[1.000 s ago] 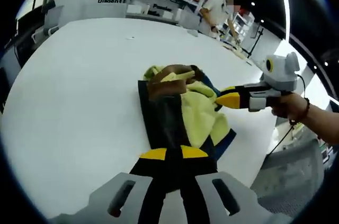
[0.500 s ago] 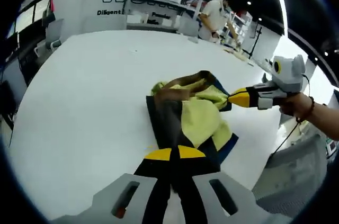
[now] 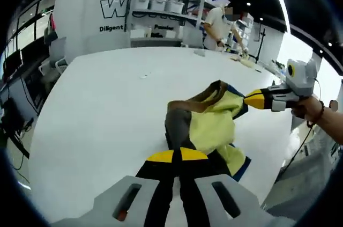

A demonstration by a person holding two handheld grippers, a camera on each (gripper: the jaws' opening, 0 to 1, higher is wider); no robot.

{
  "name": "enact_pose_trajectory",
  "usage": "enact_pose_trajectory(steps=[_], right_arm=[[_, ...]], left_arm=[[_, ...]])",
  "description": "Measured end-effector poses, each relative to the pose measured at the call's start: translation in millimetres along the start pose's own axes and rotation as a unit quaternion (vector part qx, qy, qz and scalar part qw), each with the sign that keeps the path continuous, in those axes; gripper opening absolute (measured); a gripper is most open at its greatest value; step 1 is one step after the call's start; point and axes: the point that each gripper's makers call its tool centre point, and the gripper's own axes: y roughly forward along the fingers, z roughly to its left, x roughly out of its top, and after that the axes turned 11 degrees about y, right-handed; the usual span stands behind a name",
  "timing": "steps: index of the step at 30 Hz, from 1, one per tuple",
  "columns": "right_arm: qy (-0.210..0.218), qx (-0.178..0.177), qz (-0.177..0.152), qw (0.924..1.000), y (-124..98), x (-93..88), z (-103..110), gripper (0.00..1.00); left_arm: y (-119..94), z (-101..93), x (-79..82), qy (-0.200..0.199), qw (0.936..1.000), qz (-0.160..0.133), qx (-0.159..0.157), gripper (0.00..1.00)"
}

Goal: Fold the garment on the visible template until the final outline fits inside the template.

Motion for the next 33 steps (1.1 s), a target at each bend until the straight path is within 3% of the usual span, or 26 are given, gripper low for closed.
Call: enact_pose_trajectory(steps=[12,23,28,33], right_arm=[[-0.002,-0.007,-0.013,0.9999,33,39.5,-18,0.00],[-0.003,-0.023,-0.015,0.9996,64,61.7,-33,0.00],[0.021,-0.025,-0.009,0.9994,85,66.0,-42,0.00],[0.037,-0.050,0.011,0.9980,103,61.5,-57,0.00]], left_arm=[[25,28.5,41.2,0.020,0.9994,-0.006,0.026,0.00],[49,57.8,63.0,0.017,0.9986,-0.001,0.051,0.00],[66,72.1,69.6,0.036,0.9975,0.005,0.061,0.00],[89,84.1,77.0,0.056,0.9965,0.009,0.062,0.00]])
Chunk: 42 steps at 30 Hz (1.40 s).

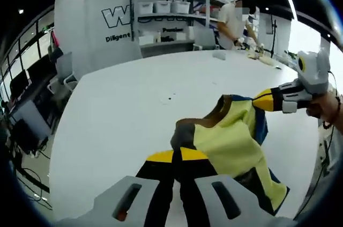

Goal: Fold the garment on the visible template until the final outline fits inside the template.

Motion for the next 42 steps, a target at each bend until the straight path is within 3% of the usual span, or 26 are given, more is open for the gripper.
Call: enact_pose_trajectory(steps=[8,20,27,31,35,39,41,42], right_arm=[[-0.005,-0.007,0.011,0.9999,25,4.7,-9,0.00],[-0.016,-0.031,0.037,0.9987,59,-2.1,-24,0.00],[0.003,-0.053,0.045,0.9976,68,-8.5,-31,0.00],[0.011,-0.056,0.043,0.9974,72,-9.3,-33,0.00],[0.013,-0.056,0.043,0.9974,77,-11.3,-35,0.00],[0.013,-0.057,0.032,0.9978,81,-9.9,-36,0.00],[0.064,-0.061,-0.019,0.9959,82,2.4,-38,0.00],[0.076,-0.063,-0.022,0.9949,80,3.5,-40,0.00]], left_arm=[[28,13.4,3.7,0.015,0.9999,0.002,0.006,0.00],[65,26.4,-8.5,0.033,0.9989,0.033,0.010,0.00],[71,35.4,-26.1,0.051,0.9961,0.061,0.037,0.00],[72,35.6,-25.8,0.028,0.9981,0.047,0.026,0.00],[74,42.9,-29.4,0.040,0.9966,0.058,0.041,0.00],[78,43.4,-31.3,0.050,0.9956,0.065,0.046,0.01],[73,54.9,-28.6,0.046,0.9935,0.058,0.086,0.03],[71,52.9,-26.5,0.038,0.9944,0.046,0.087,0.07]])
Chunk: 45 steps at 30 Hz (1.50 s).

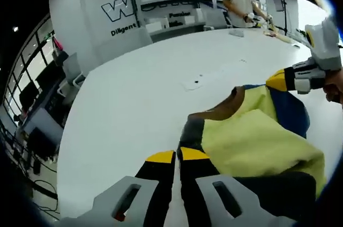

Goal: Fold the garment on the visible template until the final outline fits inside the template.

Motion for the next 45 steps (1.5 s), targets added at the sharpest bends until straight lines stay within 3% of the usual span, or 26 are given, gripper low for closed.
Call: enact_pose_trajectory(steps=[1,3,6,8,10,11,12,17,19,21,25,28,35,39,41,45], right_arm=[[0.006,-0.002,0.007,1.0000,-1,-1.3,-1,0.00],[-0.007,0.001,0.013,0.9999,-3,-3.0,-1,0.00],[0.039,0.008,0.019,0.9990,-7,-6.7,0,0.20],[0.052,0.011,0.027,0.9983,-10,-9.5,0,0.37],[0.061,0.017,0.031,0.9975,-12,-11.4,2,0.47],[0.064,0.024,0.031,0.9972,-14,-12.3,4,0.49],[0.063,0.026,0.040,0.9969,-16,-15.7,5,0.50],[0.060,0.036,0.049,0.9964,-28,-27.0,9,0.58],[0.052,0.039,0.052,0.9965,-34,-33.4,10,0.58],[0.055,0.039,0.052,0.9964,-40,-38.4,11,0.58],[0.056,0.038,0.056,0.9961,-49,-49.1,12,0.57],[0.081,0.041,0.050,0.9945,-58,-53.4,14,0.56],[0.082,0.044,0.053,0.9942,-69,-65.1,16,0.55],[0.076,0.044,0.059,0.9944,-74,-74.7,17,0.52],[0.071,0.037,0.063,0.9948,-76,-82.2,17,0.51],[0.072,0.032,0.070,0.9945,-75,-92.6,16,0.47]], left_arm=[[-1,-3.0,-0.1,-0.004,1.0000,-0.003,-0.006,0.15],[-3,-11.0,-1.1,-0.021,0.9995,-0.009,-0.021,0.22],[-7,-17.7,-4.6,-0.043,0.9986,-0.009,-0.030,0.25],[-10,-20.7,-4.4,-0.058,0.9976,-0.014,-0.033,0.31],[-13,-22.4,-4.3,-0.063,0.9974,-0.013,-0.032,0.42],[-17,-19.9,-5.6,-0.060,0.9980,-0.005,-0.017,0.47],[-21,-17.9,-1.3,-0.046,0.9987,-0.018,-0.008,0.51],[-33,-27.2,2.6,-0.071,0.9968,-0.028,-0.022,0.55],[-41,-37.3,1.7,-0.093,0.9945,-0.023,-0.041,0.53],[-49,-38.7,3.2,-0.101,0.9937,-0.035,-0.035,0.55],[-62,-57.2,-1.5,-0.100,0.9930,-0.035,-0.053,0.58],[-68,-61.0,-4.0,-0.098,0.9931,-0.039,-0.052,0.57],[-79,-87.1,-17.3,-0.111,0.9903,-0.019,-0.082,0.62],[-84,-108.0,-20.1,-0.133,0.9858,-0.018,-0.100,0.58],[-84,-124.2,-26.4,-0.129,0.9843,-0.004,-0.120,0.56],[-84,-138.7,-31.9,-0.129,0.9835,0.004,-0.127,0.54]])
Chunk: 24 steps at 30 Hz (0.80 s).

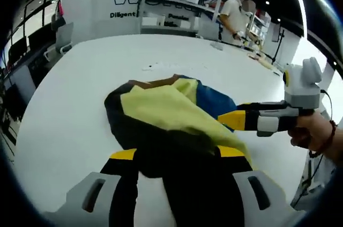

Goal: Fold the garment on the visible template until the final outline fits inside the template.

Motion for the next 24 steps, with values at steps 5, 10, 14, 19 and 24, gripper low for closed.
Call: enact_pose_trajectory(steps=[5,10,14,19,24], right_arm=[[-0.009,-0.002,0.006,0.9999,-1,-10.5,2,0.45],[-0.033,-0.021,0.002,0.9992,-1,-11.3,-3,0.33],[-0.061,-0.038,0.000,0.9974,-2,-11.0,-10,0.11],[-0.067,-0.039,0.001,0.9969,-4,-10.1,-12,0.03],[-0.082,-0.034,0.001,0.9960,-5,-8.7,-11,0.00]], left_arm=[[7,-8.5,-9.0,0.000,0.9999,0.011,-0.004,0.45],[13,-10.9,-16.5,0.012,0.9997,0.020,-0.004,0.18],[13,-7.7,-19.9,0.022,0.9995,0.023,0.002,0.00],[6,-2.8,-19.7,0.020,0.9996,0.017,0.006,0.00],[-2,8.1,-22.4,0.016,0.9996,0.017,0.016,0.00]])
